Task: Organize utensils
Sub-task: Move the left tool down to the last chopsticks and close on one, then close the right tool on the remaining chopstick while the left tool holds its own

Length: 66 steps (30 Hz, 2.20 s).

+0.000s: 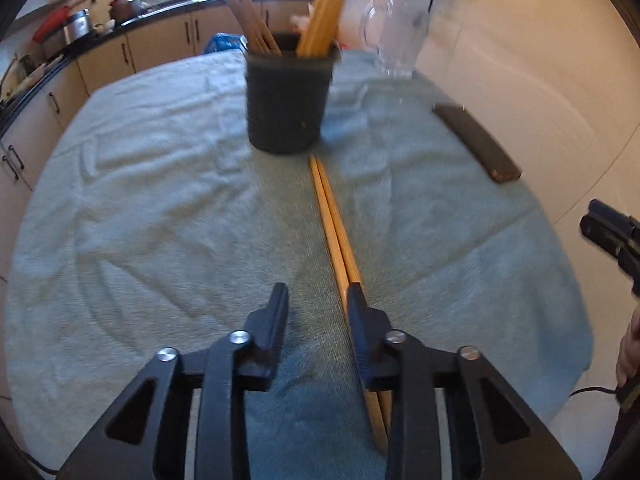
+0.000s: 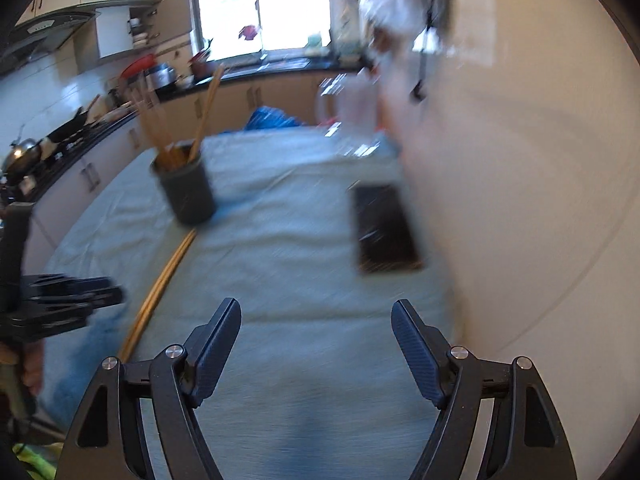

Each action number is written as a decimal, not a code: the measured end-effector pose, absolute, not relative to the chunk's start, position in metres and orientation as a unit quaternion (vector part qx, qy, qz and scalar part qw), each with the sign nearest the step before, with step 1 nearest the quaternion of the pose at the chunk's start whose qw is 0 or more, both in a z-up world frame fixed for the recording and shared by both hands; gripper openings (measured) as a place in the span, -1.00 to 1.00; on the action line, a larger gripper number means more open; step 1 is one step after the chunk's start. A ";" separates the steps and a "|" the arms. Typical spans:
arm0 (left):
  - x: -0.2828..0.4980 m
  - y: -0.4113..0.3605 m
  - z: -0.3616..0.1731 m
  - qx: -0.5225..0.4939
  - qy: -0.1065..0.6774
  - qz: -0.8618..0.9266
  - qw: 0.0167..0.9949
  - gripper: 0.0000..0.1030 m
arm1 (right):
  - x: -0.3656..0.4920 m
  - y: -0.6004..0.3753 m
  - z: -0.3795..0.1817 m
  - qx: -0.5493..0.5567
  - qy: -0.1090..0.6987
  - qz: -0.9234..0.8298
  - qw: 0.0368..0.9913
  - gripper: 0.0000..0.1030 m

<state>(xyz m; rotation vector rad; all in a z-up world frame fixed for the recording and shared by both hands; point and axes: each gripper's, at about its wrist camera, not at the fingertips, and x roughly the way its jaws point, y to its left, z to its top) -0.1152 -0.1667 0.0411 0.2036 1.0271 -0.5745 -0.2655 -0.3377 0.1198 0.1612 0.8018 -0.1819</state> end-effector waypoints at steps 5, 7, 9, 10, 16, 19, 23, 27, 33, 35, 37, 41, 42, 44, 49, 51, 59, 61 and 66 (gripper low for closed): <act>-0.110 -0.177 0.026 0.103 0.486 -0.271 0.825 -0.59 | -0.247 -0.318 0.091 0.098 0.405 -0.055 0.908 0.59; -0.107 -0.180 0.026 0.104 0.485 -0.271 0.825 -0.59 | -0.241 -0.315 0.086 0.105 0.406 -0.047 0.907 0.59; -0.103 -0.186 0.024 0.106 0.488 -0.271 0.823 -0.59 | -0.238 -0.313 0.083 0.111 0.405 -0.044 0.907 0.59; -0.101 -0.190 0.022 0.111 0.492 -0.268 0.821 -0.60 | -0.238 -0.311 0.081 0.113 0.404 -0.043 0.907 0.59; -0.095 -0.206 0.022 0.143 0.478 -0.244 0.831 -0.85 | -0.235 -0.311 0.074 0.137 0.409 -0.035 0.901 0.59; -0.086 -0.192 0.024 0.102 0.506 -0.239 0.822 -0.86 | -0.231 -0.305 0.071 0.141 0.418 -0.026 0.897 0.59; -0.086 -0.160 0.025 0.062 0.538 -0.225 0.810 -0.86 | -0.222 -0.294 0.068 0.132 0.427 -0.012 0.894 0.59; -0.083 -0.149 0.028 0.054 0.546 -0.233 0.802 -0.86 | -0.205 -0.282 0.064 0.132 0.437 0.008 0.890 0.59; -0.062 -0.143 0.023 0.032 0.540 -0.233 0.808 -0.86 | -0.166 -0.246 0.056 0.118 0.457 0.045 0.880 0.24; -0.062 -0.138 0.022 0.024 0.540 -0.240 0.807 -0.86 | -0.156 -0.234 0.053 0.110 0.464 0.051 0.878 0.18; -0.061 -0.133 0.022 0.015 0.542 -0.244 0.804 -0.86 | -0.146 -0.224 0.050 0.101 0.469 0.055 0.876 0.13; -0.058 -0.126 0.021 -0.005 0.548 -0.248 0.799 -0.86 | -0.131 -0.212 0.044 0.079 0.478 0.053 0.873 -0.02; -0.057 -0.125 0.021 -0.008 0.549 -0.248 0.798 -0.86 | -0.128 -0.208 0.040 0.069 0.486 0.048 0.870 -0.30; -0.057 -0.123 0.021 -0.008 0.554 -0.249 0.794 -0.86 | -0.127 -0.205 0.040 0.051 0.490 0.039 0.870 -0.51; -0.052 -0.120 0.026 -0.001 0.573 -0.253 0.780 -0.85 | -0.141 -0.223 0.043 0.026 0.510 0.014 0.860 -0.54; -0.044 -0.121 0.028 0.001 0.574 -0.250 0.780 -0.76 | -0.146 -0.235 0.042 0.037 0.517 0.014 0.855 -0.37; -0.013 -0.143 0.025 0.013 0.580 -0.245 0.777 -0.66 | -0.129 -0.260 0.042 0.062 0.530 -0.014 0.846 -0.20; -0.008 -0.146 0.025 0.013 0.580 -0.246 0.777 -0.66 | -0.117 -0.259 0.042 0.055 0.532 -0.023 0.845 -0.20; -0.004 -0.151 0.024 0.007 0.570 -0.249 0.783 -0.66 | -0.093 -0.252 0.040 0.039 0.525 -0.038 0.850 -0.19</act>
